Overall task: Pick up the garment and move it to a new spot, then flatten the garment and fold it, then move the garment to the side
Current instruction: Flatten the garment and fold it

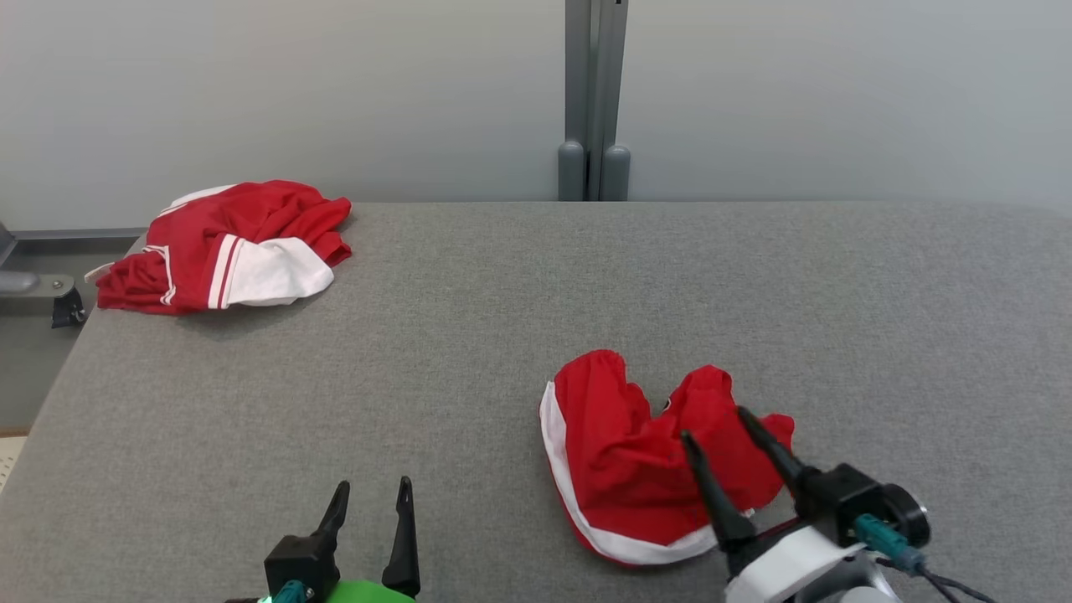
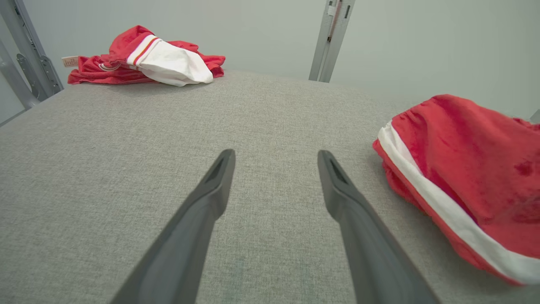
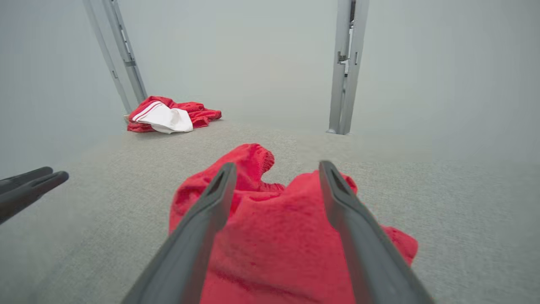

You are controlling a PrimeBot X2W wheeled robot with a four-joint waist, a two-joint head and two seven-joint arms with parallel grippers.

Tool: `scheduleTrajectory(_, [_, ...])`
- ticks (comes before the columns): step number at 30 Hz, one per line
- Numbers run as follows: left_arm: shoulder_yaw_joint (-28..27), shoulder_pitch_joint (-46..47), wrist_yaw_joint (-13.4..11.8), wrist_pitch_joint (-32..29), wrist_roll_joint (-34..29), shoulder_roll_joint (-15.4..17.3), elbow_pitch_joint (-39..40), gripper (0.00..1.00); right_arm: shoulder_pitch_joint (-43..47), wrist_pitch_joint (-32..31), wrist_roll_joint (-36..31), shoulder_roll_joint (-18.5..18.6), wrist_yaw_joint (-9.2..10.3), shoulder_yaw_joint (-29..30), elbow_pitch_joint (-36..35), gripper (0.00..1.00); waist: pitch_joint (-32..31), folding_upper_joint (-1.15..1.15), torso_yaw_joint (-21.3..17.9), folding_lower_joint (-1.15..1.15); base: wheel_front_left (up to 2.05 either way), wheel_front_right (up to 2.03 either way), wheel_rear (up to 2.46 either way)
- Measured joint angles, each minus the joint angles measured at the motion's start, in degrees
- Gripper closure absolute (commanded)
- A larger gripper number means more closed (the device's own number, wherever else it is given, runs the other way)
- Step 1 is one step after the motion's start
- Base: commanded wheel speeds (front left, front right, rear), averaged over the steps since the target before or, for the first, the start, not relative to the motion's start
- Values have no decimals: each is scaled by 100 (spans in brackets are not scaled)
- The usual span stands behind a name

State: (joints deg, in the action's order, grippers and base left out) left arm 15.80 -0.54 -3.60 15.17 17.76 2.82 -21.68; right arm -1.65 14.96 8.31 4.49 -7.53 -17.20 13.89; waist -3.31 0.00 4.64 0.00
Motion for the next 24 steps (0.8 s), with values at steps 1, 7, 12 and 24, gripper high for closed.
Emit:
scheduleTrajectory(1, [1, -7, 0, 0, 0, 0, 1, 0, 73, -30, -22, 37, 0, 221, -80, 0, -7, 0, -10, 0, 0, 0, 0])
scheduleTrajectory(7, [30, -13, 0, 0, -3, 0, 5, 0, 283, -344, -189, 174, 0, 1181, -3, 0, 21, 0, -12, 0, 0, 0, 0])
scheduleTrajectory(12, [66, -2, 13, 0, -15, -1, -7, 0, 185, -485, 157, 142, 0, 1430, 712, 0, 85, 0, 33, 0, 0, 0, 0])
scheduleTrajectory(24, [12, 112, 51, 0, -98, -1, -75, 0, -781, -758, 1972, 571, 0, -209, 2058, 100, 234, 0, 248, 0, 0, 0, 0])
